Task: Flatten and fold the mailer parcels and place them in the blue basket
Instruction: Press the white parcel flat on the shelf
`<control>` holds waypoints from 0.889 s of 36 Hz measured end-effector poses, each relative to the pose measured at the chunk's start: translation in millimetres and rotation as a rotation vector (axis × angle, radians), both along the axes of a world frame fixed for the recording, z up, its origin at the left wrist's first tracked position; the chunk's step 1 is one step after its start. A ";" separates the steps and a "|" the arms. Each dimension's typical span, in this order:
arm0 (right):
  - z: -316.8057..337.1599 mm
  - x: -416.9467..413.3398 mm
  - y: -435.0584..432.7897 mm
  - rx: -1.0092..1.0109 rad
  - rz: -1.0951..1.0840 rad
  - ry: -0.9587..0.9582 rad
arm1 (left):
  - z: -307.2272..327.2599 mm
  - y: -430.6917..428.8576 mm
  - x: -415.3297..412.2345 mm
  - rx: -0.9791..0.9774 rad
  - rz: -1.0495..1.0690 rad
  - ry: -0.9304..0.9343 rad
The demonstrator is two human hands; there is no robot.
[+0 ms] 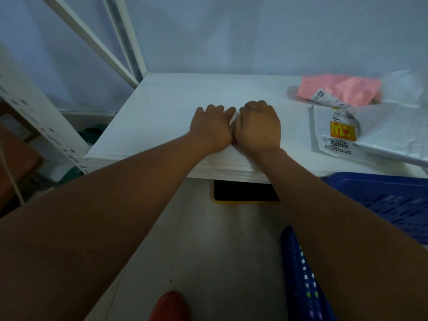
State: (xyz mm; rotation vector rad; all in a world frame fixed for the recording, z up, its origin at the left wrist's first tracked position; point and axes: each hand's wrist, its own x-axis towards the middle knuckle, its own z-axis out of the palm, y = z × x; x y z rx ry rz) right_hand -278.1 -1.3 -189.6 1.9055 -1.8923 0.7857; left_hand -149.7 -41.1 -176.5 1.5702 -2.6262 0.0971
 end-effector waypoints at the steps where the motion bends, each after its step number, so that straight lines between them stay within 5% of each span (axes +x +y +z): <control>1: -0.9 -1.2 -1.3 0.017 0.025 -0.040 | 0.7 1.3 -0.6 -0.022 0.012 -0.008; 5: -10.1 -7.5 -11.4 0.159 0.095 -0.172 | -6.0 4.6 -0.1 -0.042 0.042 0.095; 14: -13.0 -11.8 -23.6 0.550 0.102 -0.040 | -2.1 1.8 0.2 0.191 0.041 0.245; 20: -14.5 -9.0 -24.9 0.549 0.093 0.048 | 5.3 -11.8 9.3 0.099 -0.080 -0.061; 32: -1.7 -1.3 -10.5 0.421 0.146 -0.024 | -13.1 -11.7 11.6 0.134 -0.069 0.220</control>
